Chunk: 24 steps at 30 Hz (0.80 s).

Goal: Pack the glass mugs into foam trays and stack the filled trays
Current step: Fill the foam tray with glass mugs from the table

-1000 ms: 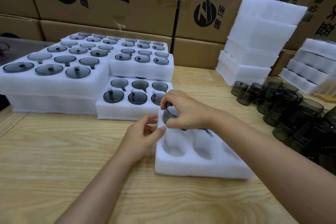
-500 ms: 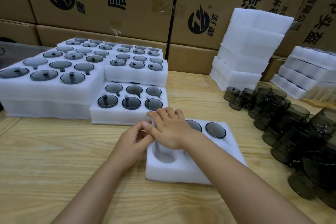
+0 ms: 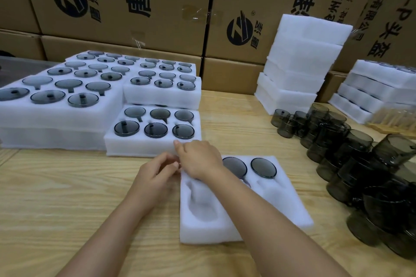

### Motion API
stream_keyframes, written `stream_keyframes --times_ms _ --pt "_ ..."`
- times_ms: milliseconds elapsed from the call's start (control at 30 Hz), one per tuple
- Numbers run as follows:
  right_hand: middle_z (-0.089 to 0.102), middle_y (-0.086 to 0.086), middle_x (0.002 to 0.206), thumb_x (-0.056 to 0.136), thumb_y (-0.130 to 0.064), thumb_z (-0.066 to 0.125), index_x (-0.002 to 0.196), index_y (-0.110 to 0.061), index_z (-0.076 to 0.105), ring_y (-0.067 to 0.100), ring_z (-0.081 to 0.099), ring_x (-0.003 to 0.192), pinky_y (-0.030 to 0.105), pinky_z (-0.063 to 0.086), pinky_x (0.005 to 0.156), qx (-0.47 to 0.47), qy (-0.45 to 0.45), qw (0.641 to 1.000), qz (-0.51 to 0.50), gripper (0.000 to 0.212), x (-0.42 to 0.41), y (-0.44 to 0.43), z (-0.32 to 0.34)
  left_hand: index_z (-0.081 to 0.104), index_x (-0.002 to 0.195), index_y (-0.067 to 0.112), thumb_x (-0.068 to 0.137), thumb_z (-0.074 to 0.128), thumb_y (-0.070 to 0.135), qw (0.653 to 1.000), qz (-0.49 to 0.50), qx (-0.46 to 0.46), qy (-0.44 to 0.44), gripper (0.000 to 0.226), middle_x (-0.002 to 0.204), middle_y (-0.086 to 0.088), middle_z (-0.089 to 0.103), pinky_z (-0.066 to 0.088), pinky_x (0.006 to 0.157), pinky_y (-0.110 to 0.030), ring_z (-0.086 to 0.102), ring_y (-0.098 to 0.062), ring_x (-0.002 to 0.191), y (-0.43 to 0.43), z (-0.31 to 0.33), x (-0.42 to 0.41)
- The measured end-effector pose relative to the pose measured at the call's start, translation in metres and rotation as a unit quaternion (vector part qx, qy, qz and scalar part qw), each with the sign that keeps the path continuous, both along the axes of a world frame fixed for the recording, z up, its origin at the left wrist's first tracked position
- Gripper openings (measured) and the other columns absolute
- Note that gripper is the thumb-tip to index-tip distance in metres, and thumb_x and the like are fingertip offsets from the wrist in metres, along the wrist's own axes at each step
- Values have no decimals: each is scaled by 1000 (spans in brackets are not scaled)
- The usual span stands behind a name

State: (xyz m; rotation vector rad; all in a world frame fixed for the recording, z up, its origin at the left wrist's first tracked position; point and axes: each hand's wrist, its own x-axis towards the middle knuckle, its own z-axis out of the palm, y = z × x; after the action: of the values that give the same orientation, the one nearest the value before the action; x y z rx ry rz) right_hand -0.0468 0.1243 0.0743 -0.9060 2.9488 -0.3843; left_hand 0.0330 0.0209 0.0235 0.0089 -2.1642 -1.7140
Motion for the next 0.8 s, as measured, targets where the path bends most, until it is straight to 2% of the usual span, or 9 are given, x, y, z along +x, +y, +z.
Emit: stream_keyframes --times_ms 133,200,300,400,500,533,600,700,800 --pt "56 4 124 100 -38 19 134 -30 40 34 44 113 42 30 83 60 49 997 23 41 4 2 -4 62 90 31 80 41 58 999 34 -34 1 36 84 14 70 45 70 -19 63 -3 80 5 -1 0" --pt "54 2 125 99 -36 22 139 -31 32 33 47 113 42 31 83 68 54 996 32 41 4 2 -4 60 93 37 76 40 67 998 28 -49 -9 40 87 19 69 44 68 -18 63 0 82 6 -1 1" --pt "61 5 118 99 -43 15 124 -25 51 30 52 110 41 28 80 50 25 998 18 47 0 2 -3 58 107 45 74 50 67 998 -27 -51 -34 40 101 18 69 48 81 -21 64 -2 95 5 -2 3" --pt "67 4 106 99 -49 19 98 -19 64 25 56 103 38 36 86 -118 -77 990 10 53 2 8 3 53 119 43 68 64 62 995 -63 -62 -39 55 111 18 65 51 88 -29 64 -7 102 2 -1 5" --pt "67 -9 89 98 -30 40 82 -22 66 10 59 88 25 45 81 -391 -159 906 -12 31 1 21 7 54 118 40 65 66 53 996 -63 -58 -33 56 113 21 65 50 92 -33 62 -6 106 2 1 5" --pt "66 -9 85 97 -22 42 78 -22 65 8 59 82 23 45 77 -452 -164 877 -19 30 -3 28 9 54 119 38 65 65 51 996 -64 -60 -33 56 113 18 66 50 92 -35 61 -7 107 2 1 4" --pt "67 -5 78 94 -12 43 73 -20 64 9 58 71 23 46 71 -503 -138 852 -38 31 -18 49 15 55 118 34 64 62 50 995 -59 -67 -33 57 112 15 67 50 92 -35 61 -8 107 3 2 2" --pt "68 -2 79 92 -14 45 74 -19 65 13 59 71 31 46 70 -485 -70 863 -127 27 -60 92 24 57 113 33 62 58 51 996 -40 -79 -24 54 107 14 68 49 87 -28 62 -6 102 3 2 0" --pt "65 6 105 92 -19 47 102 -14 65 23 59 92 33 45 77 -314 37 917 -244 22 -116 139 26 58 111 33 59 57 52 996 -28 -85 -20 55 106 14 68 46 82 -18 61 -4 100 1 1 -1"
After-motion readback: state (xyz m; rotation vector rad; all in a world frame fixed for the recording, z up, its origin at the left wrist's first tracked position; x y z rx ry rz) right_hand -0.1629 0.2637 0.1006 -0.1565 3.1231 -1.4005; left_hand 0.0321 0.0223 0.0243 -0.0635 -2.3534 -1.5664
